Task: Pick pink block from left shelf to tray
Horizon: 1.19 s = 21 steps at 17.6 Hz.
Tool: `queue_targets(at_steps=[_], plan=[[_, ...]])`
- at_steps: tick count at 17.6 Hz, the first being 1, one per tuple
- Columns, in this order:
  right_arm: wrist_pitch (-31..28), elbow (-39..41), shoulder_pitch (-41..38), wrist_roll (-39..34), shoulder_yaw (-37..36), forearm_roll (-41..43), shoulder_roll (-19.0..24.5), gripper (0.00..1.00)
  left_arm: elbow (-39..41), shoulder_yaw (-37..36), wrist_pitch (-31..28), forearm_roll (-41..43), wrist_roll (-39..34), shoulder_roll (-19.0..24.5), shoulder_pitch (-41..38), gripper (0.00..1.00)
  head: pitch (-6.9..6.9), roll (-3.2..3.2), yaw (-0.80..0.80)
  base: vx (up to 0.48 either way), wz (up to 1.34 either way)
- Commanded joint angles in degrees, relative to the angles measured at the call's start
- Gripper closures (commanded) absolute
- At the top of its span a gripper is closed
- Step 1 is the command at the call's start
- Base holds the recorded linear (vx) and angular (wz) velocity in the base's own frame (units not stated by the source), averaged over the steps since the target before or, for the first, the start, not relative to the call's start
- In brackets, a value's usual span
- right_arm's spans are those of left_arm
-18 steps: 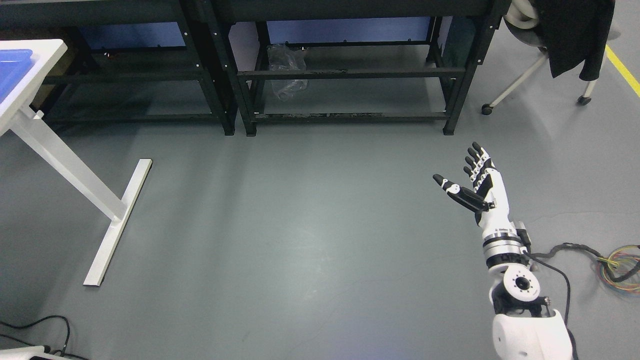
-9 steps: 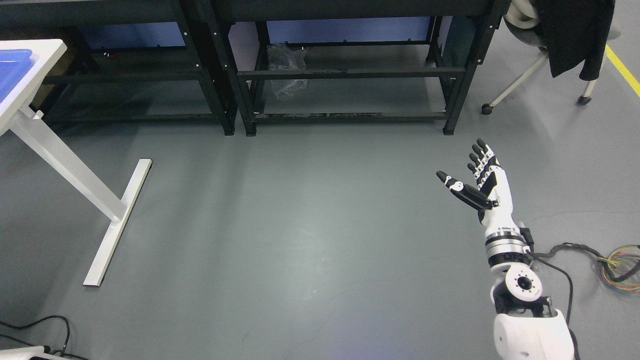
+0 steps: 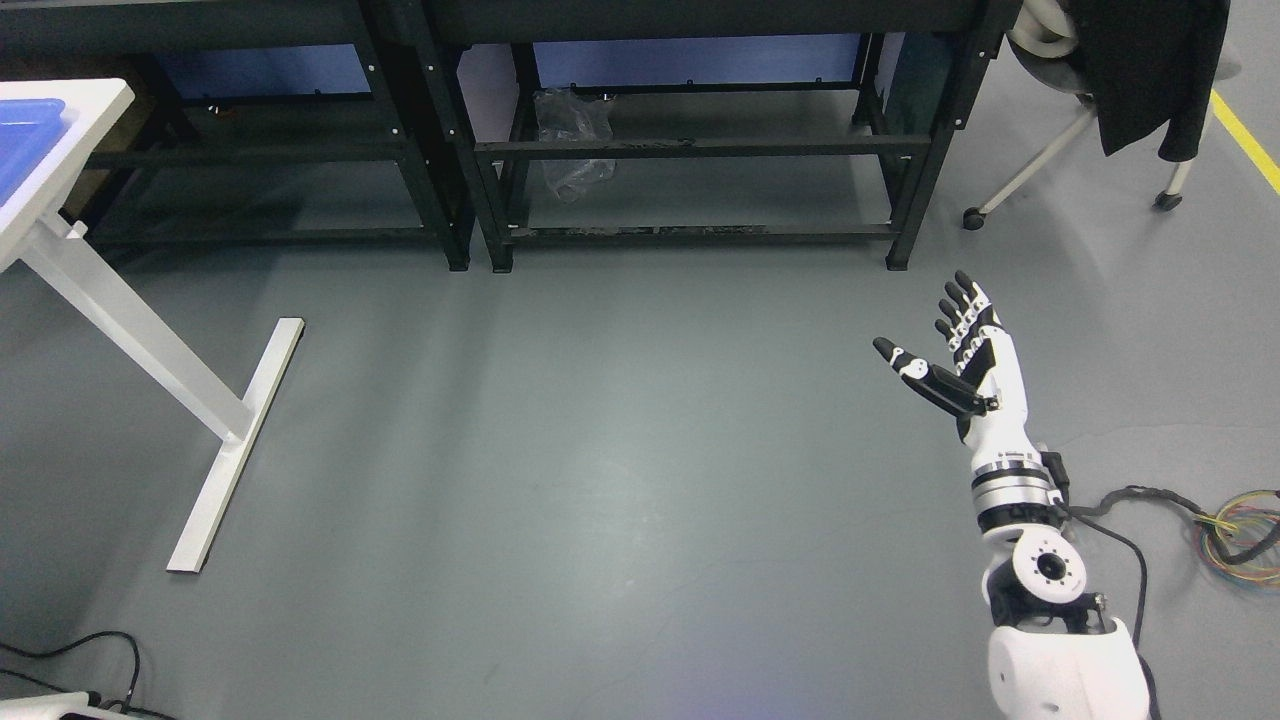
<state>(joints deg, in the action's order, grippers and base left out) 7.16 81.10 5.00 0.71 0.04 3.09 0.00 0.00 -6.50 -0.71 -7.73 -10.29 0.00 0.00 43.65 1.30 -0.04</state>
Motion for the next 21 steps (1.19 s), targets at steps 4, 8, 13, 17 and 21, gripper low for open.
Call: queue_targets(at_steps=[4,8,13,17,21], plan=[[0.7,0.5,1.1,3.2,-4.1,-29.5,-1.0,0.01,1.0,0.0,0.0,0.0,0.0,1.0,-1.8,0.00,0.00,0.00,0.00,0.000,0.00],[0.8,4.8,0.4,3.3,-3.7,-38.1,-2.5,0.01,1.0,0.0,0.0,0.0,0.0,1.0,-1.8,0.00,0.00,0.00,0.00,0.000,0.00],[1.1,7.7,0.4,3.2,-3.6,-57.5,-5.2,0.00,1.0,0.0,0.0,0.0,0.0,1.0,-1.8,0.00,0.00,0.00,0.00,0.017,0.00],[4.4,9.2,-0.2,3.2,-1.6,-61.1,-6.0,0.01,1.0,0.0,0.0,0.0,0.0,1.0,-1.8,0.00,0.00,0.00,0.00,0.071,0.00],[1.8,9.2,-0.7,4.1,-0.6,-74.9,-4.8,0.01,1.0,0.0,0.0,0.0,0.0,1.0,-1.8,0.00,0.00,0.00,0.00,0.117,0.00]])
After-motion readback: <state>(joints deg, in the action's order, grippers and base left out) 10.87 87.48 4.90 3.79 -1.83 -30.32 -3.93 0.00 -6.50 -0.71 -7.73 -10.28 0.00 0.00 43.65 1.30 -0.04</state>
